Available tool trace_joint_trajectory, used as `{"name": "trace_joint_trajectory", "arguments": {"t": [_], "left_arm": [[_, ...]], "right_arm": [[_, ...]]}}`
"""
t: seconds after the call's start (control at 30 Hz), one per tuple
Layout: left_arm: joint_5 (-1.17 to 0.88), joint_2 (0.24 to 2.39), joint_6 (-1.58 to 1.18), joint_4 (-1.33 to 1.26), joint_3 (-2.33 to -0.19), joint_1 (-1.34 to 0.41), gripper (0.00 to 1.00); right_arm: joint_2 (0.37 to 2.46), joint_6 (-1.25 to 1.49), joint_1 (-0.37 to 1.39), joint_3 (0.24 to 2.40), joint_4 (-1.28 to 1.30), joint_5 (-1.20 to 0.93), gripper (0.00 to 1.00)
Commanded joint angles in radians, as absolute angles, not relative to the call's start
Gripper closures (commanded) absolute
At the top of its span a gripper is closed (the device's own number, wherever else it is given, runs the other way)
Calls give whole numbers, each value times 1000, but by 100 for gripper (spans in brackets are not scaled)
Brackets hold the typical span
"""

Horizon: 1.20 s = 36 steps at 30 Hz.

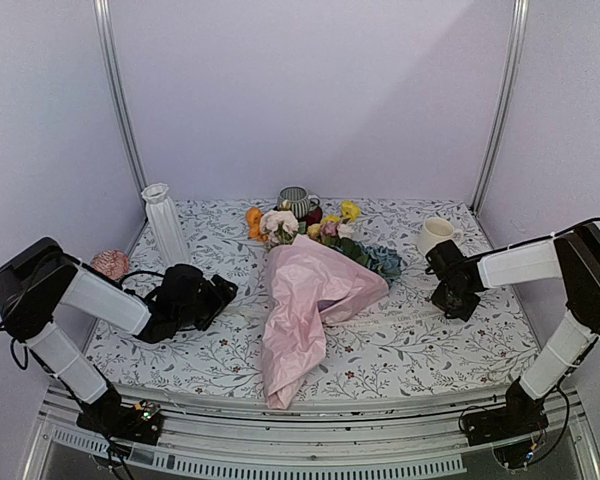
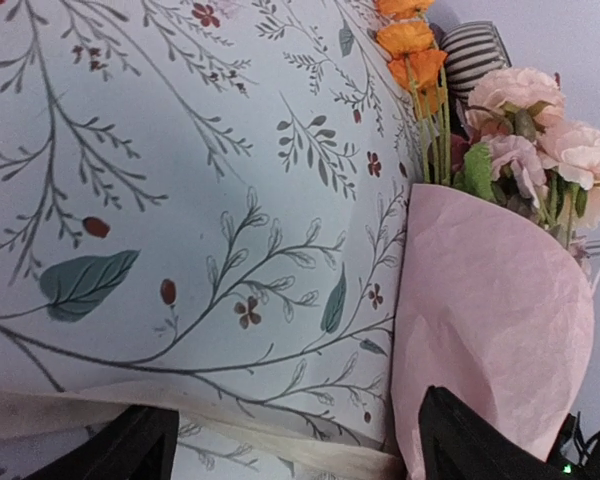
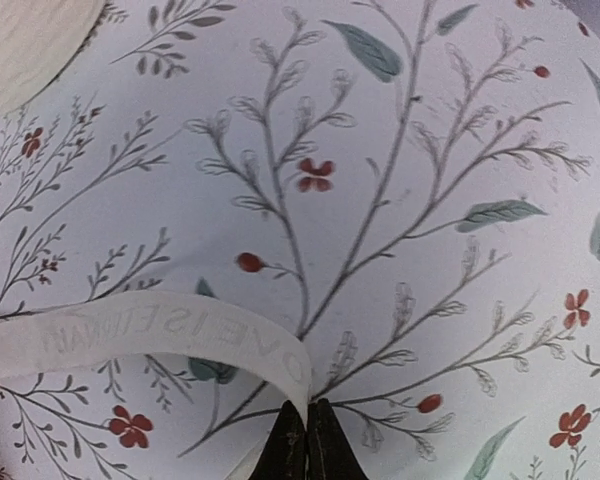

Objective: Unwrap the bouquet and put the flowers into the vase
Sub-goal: Adjust the untied ribbon at the center of the board.

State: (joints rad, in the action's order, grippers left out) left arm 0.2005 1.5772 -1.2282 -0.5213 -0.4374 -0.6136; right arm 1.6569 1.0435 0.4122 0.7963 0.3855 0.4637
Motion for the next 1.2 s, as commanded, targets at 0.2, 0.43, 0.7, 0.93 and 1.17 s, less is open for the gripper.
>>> {"name": "trace_joint_trajectory", "arguments": {"t": [0.2,0.43,0.7,0.93,1.17], "left_arm": [[133,1705,-997,-748,-482,-596,11],[134,1514,-836,-644,-443,-598,2],[-55,1262,-525,-372,-512,-609,2],[-36,1372,-558,-200,-619,-616,2],[-94,1372,-619,-307,-537,-606,4]], "right_arm": [[1473,1133,327,671,422,497,72],[1295,942,327,679,404,430,24],[1012,492,344,538,15,-192,10],[1106,589,373,484,-220,-474,12],[1200,640,437,487,-271,-422,14]]}}
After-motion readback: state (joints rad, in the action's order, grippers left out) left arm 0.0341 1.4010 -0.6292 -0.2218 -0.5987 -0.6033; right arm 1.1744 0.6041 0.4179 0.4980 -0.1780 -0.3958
